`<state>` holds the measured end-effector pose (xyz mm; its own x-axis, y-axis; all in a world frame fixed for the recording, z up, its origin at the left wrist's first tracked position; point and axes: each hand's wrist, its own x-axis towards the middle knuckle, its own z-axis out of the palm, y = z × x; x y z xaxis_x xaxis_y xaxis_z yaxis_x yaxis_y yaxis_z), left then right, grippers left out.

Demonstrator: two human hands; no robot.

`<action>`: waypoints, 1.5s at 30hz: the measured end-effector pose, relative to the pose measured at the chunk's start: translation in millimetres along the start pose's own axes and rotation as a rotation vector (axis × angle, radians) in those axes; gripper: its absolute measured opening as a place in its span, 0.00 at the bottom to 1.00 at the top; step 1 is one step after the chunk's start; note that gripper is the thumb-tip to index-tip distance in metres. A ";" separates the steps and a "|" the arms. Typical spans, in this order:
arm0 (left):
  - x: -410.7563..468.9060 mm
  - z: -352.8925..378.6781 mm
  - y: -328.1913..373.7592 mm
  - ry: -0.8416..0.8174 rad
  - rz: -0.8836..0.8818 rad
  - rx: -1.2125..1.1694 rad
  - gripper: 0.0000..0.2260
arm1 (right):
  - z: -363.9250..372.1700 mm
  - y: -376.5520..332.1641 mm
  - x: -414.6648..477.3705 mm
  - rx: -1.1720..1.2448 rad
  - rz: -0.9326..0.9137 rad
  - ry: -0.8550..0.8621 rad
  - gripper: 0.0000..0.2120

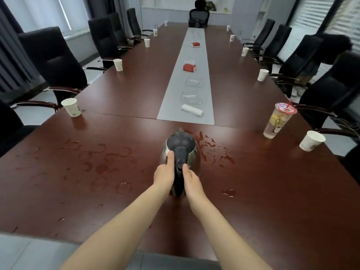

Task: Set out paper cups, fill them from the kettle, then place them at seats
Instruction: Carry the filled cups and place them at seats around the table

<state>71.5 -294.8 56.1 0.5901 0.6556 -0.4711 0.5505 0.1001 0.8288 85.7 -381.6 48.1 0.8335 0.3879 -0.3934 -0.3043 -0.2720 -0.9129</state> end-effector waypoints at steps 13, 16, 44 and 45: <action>19.2 2.1 11.2 -0.198 -0.051 0.035 0.32 | -3.3 11.3 12.9 0.218 0.071 0.045 0.21; 14.3 9.4 12.3 -0.206 -0.080 0.022 0.30 | -13.5 6.1 15.8 0.226 0.121 0.036 0.23; -14.2 29.3 3.7 -0.180 0.025 -0.005 0.28 | -46.3 -3.3 -10.0 0.251 0.070 0.038 0.26; -16.0 30.6 5.9 -0.178 0.025 -0.030 0.27 | -49.0 -5.3 -9.3 0.241 0.062 0.026 0.26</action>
<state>83.4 -327.5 59.2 0.6996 0.5160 -0.4942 0.5184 0.1095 0.8481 102.1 -426.9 61.9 0.8207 0.3531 -0.4492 -0.4536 -0.0752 -0.8880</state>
